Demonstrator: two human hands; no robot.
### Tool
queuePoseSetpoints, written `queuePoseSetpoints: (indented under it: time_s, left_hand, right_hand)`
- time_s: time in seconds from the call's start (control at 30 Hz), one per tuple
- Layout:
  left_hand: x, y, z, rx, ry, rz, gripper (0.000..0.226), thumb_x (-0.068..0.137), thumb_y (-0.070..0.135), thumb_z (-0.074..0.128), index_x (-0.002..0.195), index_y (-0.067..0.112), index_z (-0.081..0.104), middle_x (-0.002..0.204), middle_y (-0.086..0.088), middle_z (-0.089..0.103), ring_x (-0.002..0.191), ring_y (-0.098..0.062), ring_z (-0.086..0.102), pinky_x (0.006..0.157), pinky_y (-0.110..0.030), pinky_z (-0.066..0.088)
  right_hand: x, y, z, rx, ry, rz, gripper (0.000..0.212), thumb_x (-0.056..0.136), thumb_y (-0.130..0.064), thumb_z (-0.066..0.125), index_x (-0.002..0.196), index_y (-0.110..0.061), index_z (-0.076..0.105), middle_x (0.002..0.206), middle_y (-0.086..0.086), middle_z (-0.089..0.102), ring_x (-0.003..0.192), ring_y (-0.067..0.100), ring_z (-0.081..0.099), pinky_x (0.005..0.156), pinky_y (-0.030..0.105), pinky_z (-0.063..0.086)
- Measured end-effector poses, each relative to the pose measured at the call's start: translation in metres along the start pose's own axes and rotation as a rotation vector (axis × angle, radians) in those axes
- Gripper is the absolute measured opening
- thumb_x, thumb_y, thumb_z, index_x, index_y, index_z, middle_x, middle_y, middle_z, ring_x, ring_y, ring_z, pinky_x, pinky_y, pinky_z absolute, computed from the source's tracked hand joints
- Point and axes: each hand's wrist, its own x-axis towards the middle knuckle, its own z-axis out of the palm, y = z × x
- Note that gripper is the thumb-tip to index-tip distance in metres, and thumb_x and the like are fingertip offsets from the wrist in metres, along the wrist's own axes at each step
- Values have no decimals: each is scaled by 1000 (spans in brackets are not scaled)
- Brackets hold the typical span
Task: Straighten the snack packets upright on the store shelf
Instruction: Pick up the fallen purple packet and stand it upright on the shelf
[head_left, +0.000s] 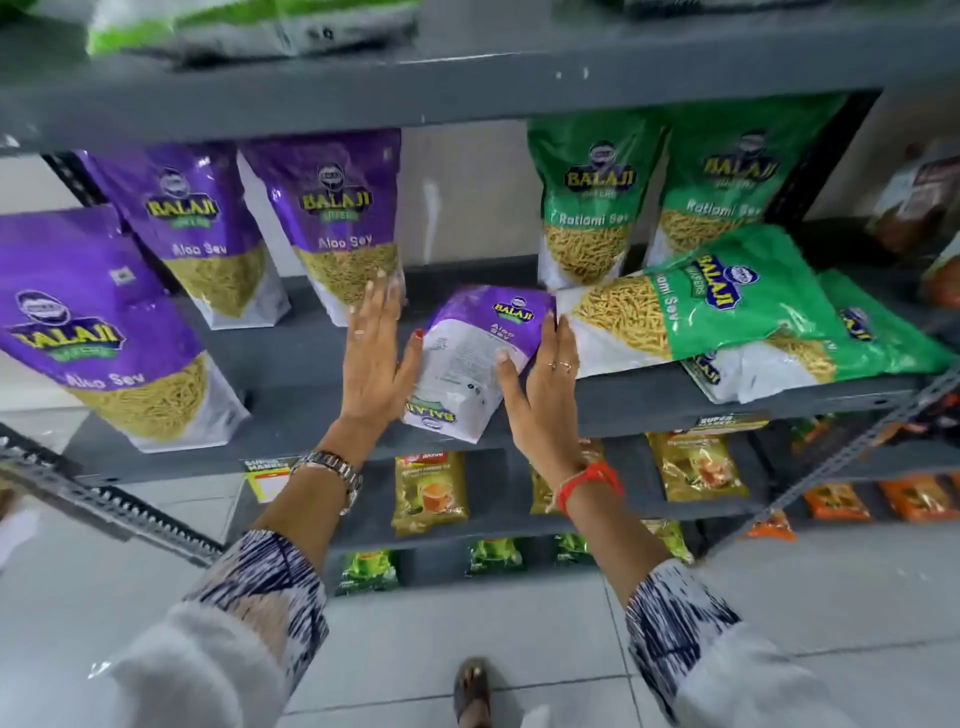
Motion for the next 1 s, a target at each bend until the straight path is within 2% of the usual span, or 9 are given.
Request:
queuePoseSetpoints:
  time_s: [0.13,0.2,0.27,0.33,0.43,0.53,0.63,0.87,1.0]
  left_hand:
    - [19,-22,14,-483,-100,-580,41,93,22,46,129,4,48,135,-14,52,125,-22,46,104,-27,35]
    - [34,-27,17,-604,-115,-830,19,89,13,53,97,0,64,88,-11,69,83,-19,62,68,-23,50]
    - [47,-34,18,-649,-154,-949,8,86,10,58,85,6,64,47,4,62,43,-7,53,40,-15,40]
    - [54,-42,21,-678,-215,-1019,16,85,9,59,68,11,58,29,8,51,25,-3,42,32,-11,34]
    - [60,-44,27,-695,-327,-1063,25,83,12,62,61,11,51,39,-1,54,35,-10,49,38,-18,41]
    - [58,-43,36,-661,-324,-1068,26,82,10,63,60,9,49,62,-9,52,55,-18,48,60,-29,45]
    - [53,-44,37,-592,-225,-1058,29,80,5,65,58,10,47,60,-6,50,53,-14,47,43,-19,44]
    - [34,-37,21,-715,-79,-1135,17,77,4,64,62,5,56,64,-11,58,59,-23,54,64,-33,50]
    - [10,-15,1,-799,87,-1058,18,79,2,61,65,13,62,65,-3,63,58,-17,59,56,-26,50]
  right_hand:
    - [14,0,29,289,121,297,48,92,-14,53,134,5,38,135,23,50,128,34,44,109,42,34]
    - [22,4,40,453,158,512,36,91,-5,51,124,7,45,125,24,58,115,34,55,94,31,42]
    - [30,6,51,551,161,738,29,92,-9,49,116,6,48,121,25,60,101,27,56,78,26,39]
    - [34,10,62,590,204,861,27,92,-13,48,109,7,53,116,26,62,91,24,54,75,32,39]
    - [38,14,67,563,298,884,26,91,-17,50,99,5,62,100,23,66,90,31,59,81,42,47]
    - [38,21,67,524,308,862,23,89,-19,53,81,-2,66,81,12,63,81,26,59,71,34,43]
    - [39,22,65,516,291,886,30,88,-19,55,59,-11,59,67,6,62,75,24,58,69,33,44]
    - [34,17,51,672,250,824,19,90,-18,58,75,-13,69,84,7,68,86,22,61,83,35,48]
    - [20,5,31,760,238,701,16,92,-15,56,88,-8,70,89,7,67,86,19,63,81,32,53]
